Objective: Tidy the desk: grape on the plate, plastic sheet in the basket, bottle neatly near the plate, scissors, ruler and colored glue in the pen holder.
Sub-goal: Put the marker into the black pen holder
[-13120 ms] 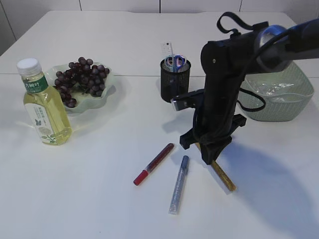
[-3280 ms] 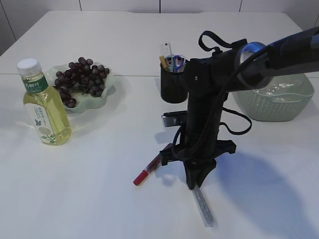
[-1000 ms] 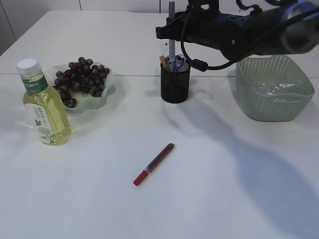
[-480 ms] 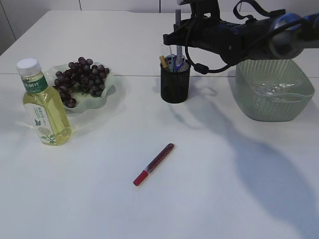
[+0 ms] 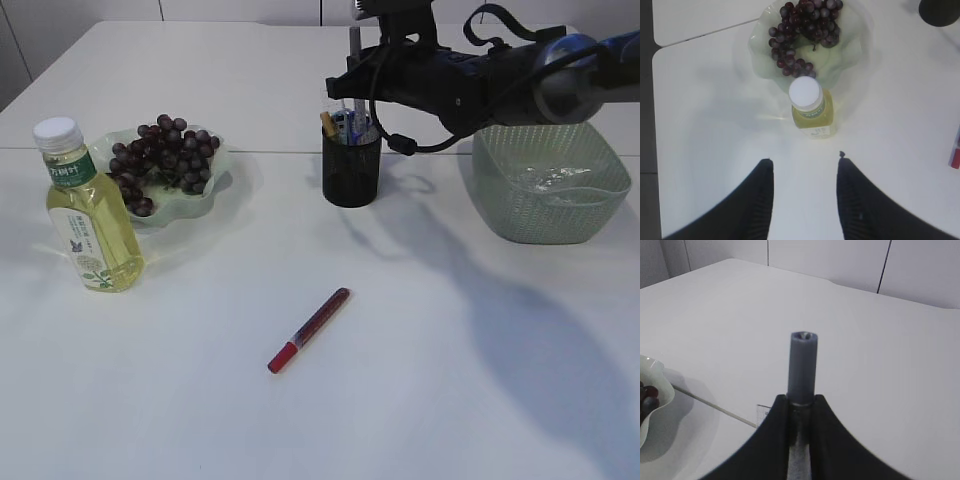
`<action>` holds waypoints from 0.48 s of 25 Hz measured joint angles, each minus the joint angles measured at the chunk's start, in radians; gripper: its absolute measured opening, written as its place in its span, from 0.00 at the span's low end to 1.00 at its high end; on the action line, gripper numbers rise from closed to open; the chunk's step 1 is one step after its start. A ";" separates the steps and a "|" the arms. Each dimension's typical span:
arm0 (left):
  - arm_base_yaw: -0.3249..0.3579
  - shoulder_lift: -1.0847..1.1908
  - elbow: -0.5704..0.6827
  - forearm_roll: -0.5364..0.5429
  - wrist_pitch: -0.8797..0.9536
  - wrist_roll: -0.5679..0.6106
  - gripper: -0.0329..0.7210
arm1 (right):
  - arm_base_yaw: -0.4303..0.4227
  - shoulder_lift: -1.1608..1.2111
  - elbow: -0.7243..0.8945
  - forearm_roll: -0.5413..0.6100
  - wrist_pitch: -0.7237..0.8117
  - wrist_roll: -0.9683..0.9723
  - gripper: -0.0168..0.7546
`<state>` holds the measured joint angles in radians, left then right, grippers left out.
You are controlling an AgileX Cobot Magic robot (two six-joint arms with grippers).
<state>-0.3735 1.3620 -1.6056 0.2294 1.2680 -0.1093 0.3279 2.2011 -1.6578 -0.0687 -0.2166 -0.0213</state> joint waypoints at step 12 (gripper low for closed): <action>0.000 0.000 0.000 -0.002 0.000 0.000 0.45 | 0.000 0.000 0.000 -0.002 0.008 -0.005 0.12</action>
<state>-0.3735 1.3620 -1.6056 0.2277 1.2680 -0.1093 0.3279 2.2011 -1.6578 -0.0708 -0.2086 -0.0264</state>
